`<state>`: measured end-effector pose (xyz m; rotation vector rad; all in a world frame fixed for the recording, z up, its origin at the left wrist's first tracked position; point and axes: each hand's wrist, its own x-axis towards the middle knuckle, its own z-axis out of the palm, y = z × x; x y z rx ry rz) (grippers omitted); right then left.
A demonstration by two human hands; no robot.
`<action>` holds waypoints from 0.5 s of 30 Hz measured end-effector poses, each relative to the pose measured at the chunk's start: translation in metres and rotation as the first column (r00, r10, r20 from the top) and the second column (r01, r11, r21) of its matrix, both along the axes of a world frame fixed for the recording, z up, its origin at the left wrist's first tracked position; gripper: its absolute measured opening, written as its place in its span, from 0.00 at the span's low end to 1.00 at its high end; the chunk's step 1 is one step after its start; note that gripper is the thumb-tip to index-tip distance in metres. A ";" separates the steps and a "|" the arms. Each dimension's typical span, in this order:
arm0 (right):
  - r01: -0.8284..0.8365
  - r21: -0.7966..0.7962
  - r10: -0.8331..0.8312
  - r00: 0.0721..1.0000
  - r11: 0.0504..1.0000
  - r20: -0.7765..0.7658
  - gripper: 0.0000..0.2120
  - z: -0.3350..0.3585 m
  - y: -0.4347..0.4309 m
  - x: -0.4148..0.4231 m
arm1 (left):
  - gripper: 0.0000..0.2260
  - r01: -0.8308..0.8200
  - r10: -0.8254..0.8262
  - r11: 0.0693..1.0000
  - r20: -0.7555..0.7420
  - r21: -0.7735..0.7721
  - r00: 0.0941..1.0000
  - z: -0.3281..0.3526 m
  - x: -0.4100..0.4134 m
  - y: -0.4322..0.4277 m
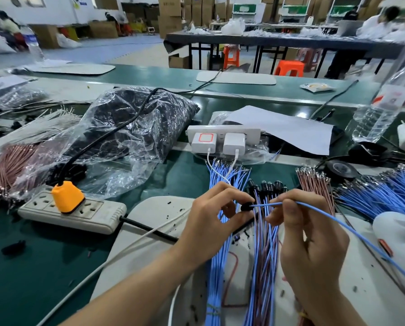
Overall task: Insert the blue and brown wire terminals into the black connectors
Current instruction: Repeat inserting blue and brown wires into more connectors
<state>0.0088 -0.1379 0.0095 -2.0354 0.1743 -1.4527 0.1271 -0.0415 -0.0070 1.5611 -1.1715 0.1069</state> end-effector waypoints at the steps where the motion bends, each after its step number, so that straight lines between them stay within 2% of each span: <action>1: 0.003 -0.006 -0.003 1.000 1.000 -0.004 0.10 0.000 0.000 0.000 | 0.08 0.000 0.000 1.000 -0.002 -0.001 1.000 0.000 0.000 0.000; 8: -0.021 -0.062 0.017 0.998 0.998 -0.053 0.08 0.000 0.001 0.002 | 0.09 0.002 -0.002 1.000 0.006 0.010 1.000 -0.001 0.000 0.001; 15: -0.048 -0.001 0.047 0.989 0.999 -0.138 0.09 -0.003 0.000 0.006 | 0.11 0.003 -0.003 1.000 0.071 -0.003 0.997 0.002 -0.004 0.002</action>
